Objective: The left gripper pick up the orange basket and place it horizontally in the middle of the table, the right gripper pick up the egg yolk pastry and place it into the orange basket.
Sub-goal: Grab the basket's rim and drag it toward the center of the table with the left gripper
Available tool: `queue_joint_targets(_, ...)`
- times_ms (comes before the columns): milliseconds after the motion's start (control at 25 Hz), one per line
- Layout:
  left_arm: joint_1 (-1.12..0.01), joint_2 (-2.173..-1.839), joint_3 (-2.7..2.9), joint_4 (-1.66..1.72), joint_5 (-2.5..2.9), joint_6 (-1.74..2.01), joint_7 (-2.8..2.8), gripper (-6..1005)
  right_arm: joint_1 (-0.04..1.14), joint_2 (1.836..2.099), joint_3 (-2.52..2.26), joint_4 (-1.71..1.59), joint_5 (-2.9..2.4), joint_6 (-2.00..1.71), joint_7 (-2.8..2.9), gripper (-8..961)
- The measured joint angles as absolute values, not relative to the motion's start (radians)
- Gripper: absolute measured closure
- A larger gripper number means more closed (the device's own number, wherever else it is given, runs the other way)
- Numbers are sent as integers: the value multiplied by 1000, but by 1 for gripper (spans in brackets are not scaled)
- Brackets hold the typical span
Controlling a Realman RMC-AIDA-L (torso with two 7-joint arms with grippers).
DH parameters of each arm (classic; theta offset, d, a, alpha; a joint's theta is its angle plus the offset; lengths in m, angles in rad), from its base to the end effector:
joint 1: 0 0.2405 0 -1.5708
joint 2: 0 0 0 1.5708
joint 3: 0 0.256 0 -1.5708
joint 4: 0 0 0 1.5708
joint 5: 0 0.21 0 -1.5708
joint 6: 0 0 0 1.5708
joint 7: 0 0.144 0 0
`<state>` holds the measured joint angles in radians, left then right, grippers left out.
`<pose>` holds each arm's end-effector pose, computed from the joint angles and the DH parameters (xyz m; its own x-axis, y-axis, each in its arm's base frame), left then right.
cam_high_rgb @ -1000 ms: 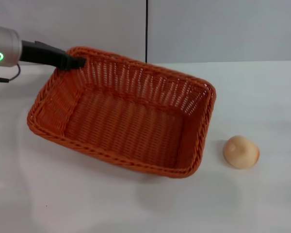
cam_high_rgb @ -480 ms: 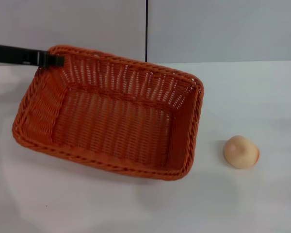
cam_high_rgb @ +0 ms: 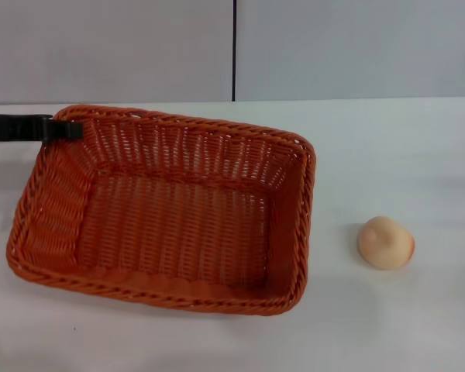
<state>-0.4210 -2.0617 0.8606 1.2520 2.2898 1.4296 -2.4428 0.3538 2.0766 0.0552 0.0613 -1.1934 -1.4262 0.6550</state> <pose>-0.2668 0.3533 0.0808 0.4623 0.7803 0.4213 0.8817 -0.3539 -0.3121 0.3773 0.2781 0.0431 0.2643 0.2620 -0.9282 -0.9644 0.0809 -0.2518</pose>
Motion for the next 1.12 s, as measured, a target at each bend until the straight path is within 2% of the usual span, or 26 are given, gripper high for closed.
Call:
queue_joint_targets(480, -257, -2068, 962, 1224, 2025, 1333, -2472, 752, 374, 2074, 55, 51, -1193, -1371, 655, 365)
queue_joint_targets(1120, -246, -2060, 1003, 1188, 2021, 1290, -2480, 711, 378, 2074, 55, 41, -1193, -1367, 655, 365)
